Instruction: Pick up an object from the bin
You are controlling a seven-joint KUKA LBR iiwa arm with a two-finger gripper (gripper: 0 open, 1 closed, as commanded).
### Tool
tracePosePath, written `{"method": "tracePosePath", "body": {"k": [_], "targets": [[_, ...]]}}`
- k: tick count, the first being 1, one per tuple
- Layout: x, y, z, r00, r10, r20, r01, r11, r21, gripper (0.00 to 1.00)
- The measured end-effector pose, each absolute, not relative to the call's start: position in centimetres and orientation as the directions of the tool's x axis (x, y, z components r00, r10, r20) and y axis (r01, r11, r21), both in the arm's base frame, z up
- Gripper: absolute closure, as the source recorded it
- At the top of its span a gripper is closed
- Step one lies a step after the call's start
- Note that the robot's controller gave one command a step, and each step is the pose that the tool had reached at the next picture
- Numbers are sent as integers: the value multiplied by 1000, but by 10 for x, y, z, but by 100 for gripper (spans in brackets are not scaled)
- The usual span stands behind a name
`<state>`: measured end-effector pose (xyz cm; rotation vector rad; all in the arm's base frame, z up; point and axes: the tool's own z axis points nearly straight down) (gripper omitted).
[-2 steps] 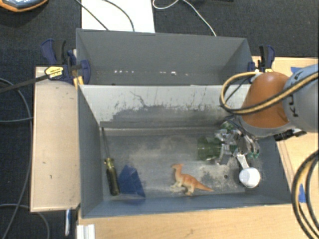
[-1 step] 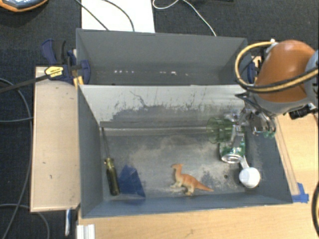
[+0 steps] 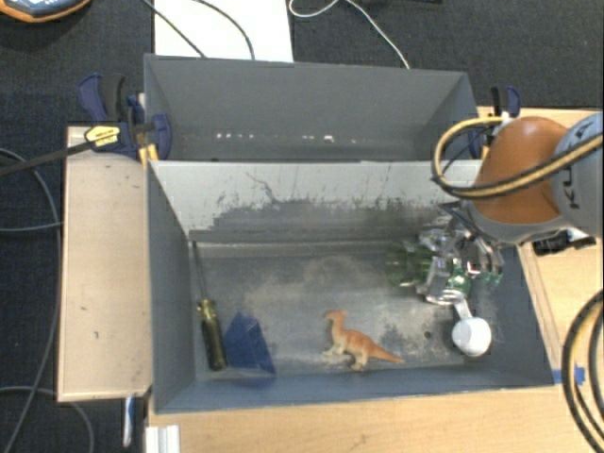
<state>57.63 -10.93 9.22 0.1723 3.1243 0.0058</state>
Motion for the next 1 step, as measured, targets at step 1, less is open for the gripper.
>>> {"method": "tracePosePath", "body": {"k": [1], "targets": [[570,-104,191,-996,85,-7,85,996,2,100]]}}
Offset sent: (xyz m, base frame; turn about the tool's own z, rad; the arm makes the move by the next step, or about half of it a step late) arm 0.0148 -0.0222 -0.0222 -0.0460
